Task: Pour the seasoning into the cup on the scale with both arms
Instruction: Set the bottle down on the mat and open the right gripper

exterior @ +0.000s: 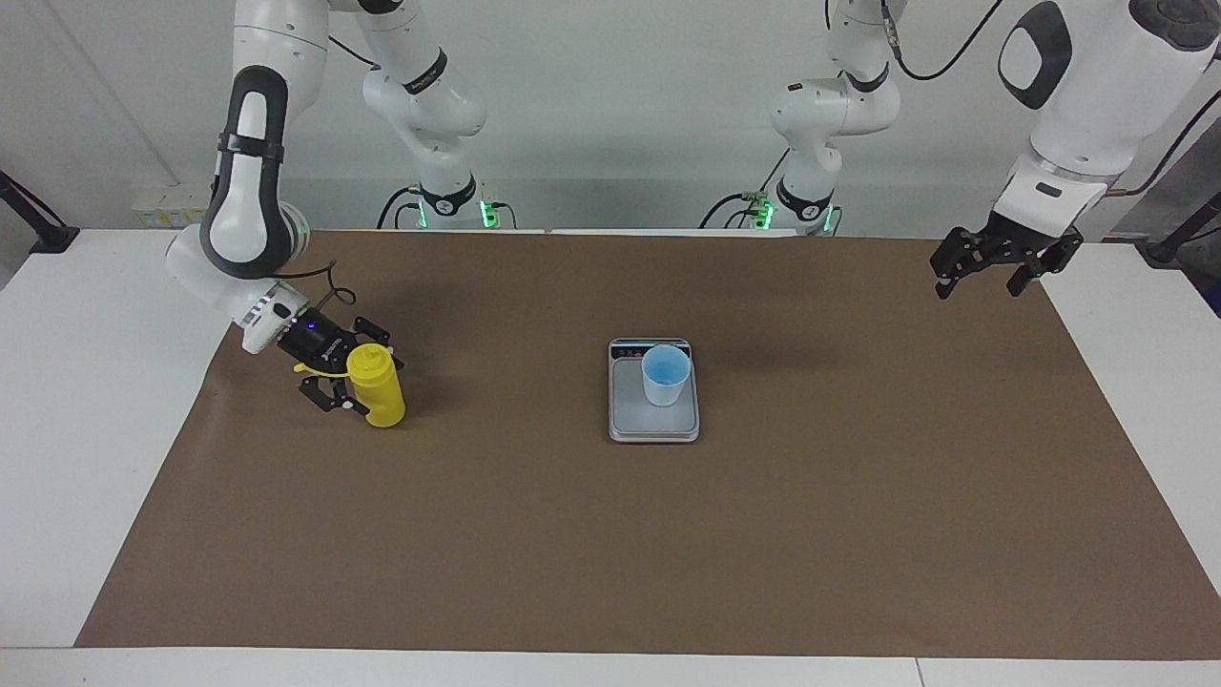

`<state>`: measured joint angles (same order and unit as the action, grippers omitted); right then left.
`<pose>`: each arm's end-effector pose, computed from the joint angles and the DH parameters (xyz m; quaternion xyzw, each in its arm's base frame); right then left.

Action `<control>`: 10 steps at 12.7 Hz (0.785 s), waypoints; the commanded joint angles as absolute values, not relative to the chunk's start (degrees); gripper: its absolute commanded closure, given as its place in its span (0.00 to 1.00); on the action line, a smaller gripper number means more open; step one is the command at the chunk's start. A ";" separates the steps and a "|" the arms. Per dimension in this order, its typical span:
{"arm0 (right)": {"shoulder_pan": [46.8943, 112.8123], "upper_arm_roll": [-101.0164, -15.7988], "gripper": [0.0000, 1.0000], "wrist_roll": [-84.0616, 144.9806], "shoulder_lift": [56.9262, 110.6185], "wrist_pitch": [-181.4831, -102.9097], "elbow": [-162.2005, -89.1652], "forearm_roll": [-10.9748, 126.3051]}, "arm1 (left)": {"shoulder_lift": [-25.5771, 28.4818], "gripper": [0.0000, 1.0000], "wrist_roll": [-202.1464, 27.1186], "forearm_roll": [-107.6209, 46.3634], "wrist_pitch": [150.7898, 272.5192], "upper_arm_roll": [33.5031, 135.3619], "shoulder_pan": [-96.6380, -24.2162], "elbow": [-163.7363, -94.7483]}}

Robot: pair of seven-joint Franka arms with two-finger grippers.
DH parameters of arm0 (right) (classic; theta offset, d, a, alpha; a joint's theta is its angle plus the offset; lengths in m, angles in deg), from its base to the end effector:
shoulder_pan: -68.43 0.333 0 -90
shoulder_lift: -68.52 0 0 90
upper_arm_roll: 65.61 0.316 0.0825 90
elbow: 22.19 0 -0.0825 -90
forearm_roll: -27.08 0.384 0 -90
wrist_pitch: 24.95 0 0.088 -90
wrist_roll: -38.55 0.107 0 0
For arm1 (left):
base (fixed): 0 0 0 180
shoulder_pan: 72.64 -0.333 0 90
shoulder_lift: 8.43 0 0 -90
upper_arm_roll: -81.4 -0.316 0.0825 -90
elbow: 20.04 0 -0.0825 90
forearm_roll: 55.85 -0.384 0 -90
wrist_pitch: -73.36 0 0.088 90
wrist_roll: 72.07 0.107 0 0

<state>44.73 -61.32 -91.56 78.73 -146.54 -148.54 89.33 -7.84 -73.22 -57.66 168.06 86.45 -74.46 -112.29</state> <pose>0.5188 -0.1407 0.2985 -0.7487 -0.5108 -0.3630 0.2162 0.5641 -0.0284 0.6075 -0.9996 0.0192 -0.0168 0.0147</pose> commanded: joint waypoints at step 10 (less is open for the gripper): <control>36.79 -62.01 0.00 -78.82 71.35 -144.48 -147.44 64.10 | -7.99 0.00 -73.74 -57.96 167.31 86.77 -74.84 -112.24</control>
